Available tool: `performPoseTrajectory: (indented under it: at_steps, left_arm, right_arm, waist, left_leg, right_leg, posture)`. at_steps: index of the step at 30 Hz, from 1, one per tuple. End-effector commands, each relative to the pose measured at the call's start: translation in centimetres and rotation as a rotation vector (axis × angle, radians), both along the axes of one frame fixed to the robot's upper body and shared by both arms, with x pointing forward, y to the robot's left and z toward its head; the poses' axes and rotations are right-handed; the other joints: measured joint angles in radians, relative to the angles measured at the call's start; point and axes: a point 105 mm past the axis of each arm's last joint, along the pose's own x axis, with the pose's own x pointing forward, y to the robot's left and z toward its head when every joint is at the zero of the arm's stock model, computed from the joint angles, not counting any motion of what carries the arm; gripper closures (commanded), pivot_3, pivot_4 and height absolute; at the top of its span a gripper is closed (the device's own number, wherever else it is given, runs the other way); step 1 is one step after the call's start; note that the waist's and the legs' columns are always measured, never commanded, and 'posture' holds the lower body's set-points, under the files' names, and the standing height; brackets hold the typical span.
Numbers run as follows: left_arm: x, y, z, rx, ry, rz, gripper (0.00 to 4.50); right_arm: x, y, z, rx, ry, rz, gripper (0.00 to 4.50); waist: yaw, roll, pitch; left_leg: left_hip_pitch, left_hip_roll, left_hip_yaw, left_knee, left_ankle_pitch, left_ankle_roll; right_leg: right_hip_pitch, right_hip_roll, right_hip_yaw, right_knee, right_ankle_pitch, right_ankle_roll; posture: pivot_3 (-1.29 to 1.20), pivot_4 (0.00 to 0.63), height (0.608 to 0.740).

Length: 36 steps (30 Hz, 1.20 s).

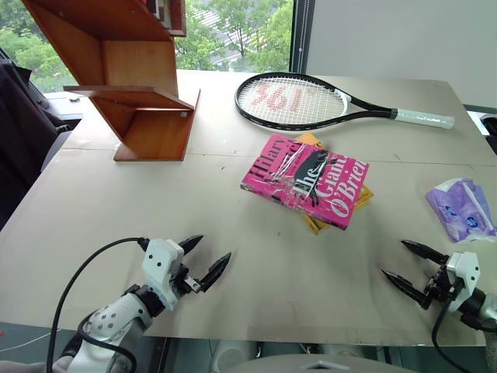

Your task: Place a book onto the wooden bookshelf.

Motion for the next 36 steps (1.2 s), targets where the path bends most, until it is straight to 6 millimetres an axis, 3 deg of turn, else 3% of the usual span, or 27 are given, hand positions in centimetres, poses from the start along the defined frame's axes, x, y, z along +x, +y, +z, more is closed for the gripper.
performPoseTrajectory:
  at_steps: [1, 10, 16, 21, 26, 32, 36]
  left_arm:
    - [0.0, -0.3, 0.6, -0.035, -0.018, 0.004, 0.03]
    - [0.5, -0.9, 1.5, -0.199, 0.031, 0.017, 0.03]
    - [1.2, -2.7, 3.5, -0.456, 0.103, -0.081, 0.03]
    - [4.2, -4.3, 4.7, -0.755, 0.181, -0.061, 0.03]
    - [6.7, -6.2, 4.5, -0.877, 0.287, -0.031, 0.03]
    - [9.5, -7.4, 3.2, -1.069, 0.429, 0.060, 0.03]
    - [10.2, -9.4, 3.0, -1.149, 0.529, 0.014, 0.03]
  right_arm:
    - [0.1, -0.6, 0.8, -0.007, -0.041, -0.015, 0.00]
    - [0.1, -0.6, 1.4, -0.011, -0.061, -0.013, 0.00]
    - [-0.6, -0.2, 3.9, 0.036, -0.135, 0.056, 0.00]
    - [-2.2, 0.5, 7.0, 0.110, -0.231, 0.125, 0.00]
    - [-4.1, 0.8, 9.3, 0.149, -0.232, 0.158, 0.00]
    - [-5.2, 0.8, 9.0, 0.139, -0.210, 0.109, 0.00]
    - [-5.2, 1.0, 8.7, 0.130, -0.207, 0.094, 0.00]
  waist:
    - [0.000, 0.000, 0.000]
    - [0.001, 0.000, 0.000]
    - [0.001, 0.001, 0.000]
    - [0.006, 0.001, 0.000]
    - [0.007, 0.001, -0.001]
    - [0.007, -0.002, -0.001]
    - [0.007, -0.002, -0.001]
  left_leg:
    - [0.000, 0.000, 0.000, 0.000, 0.000, 0.000]
    - [0.000, 0.000, 0.000, 0.000, 0.000, 0.000]
    - [0.000, 0.000, 0.000, 0.000, 0.000, 0.000]
    - [0.000, 0.000, -0.001, 0.001, 0.000, 0.000]
    - [0.000, 0.000, -0.001, 0.002, 0.000, 0.000]
    - [0.000, -0.001, -0.001, 0.002, 0.000, 0.000]
    - [0.000, -0.001, -0.001, 0.002, 0.000, 0.000]
  right_leg:
    - [0.000, 0.000, 0.000, 0.000, 0.000, 0.000]
    - [0.000, 0.000, 0.000, 0.000, 0.000, 0.000]
    - [0.000, 0.000, 0.000, 0.000, 0.000, 0.000]
    - [0.001, 0.000, -0.001, 0.000, 0.002, 0.004]
    - [0.002, 0.001, -0.002, 0.000, 0.002, 0.004]
    - [0.002, 0.001, -0.001, 0.000, 0.003, 0.004]
    - [0.002, 0.002, -0.001, 0.001, 0.003, 0.005]
  posture:
    - [0.00, 0.150, 0.740]
    - [0.00, 0.150, 0.740]
    - [0.00, 0.150, 0.740]
    - [0.00, 0.150, 0.740]
    - [0.00, 0.150, 0.740]
    - [0.00, 0.150, 0.740]
    - [0.00, 0.150, 0.740]
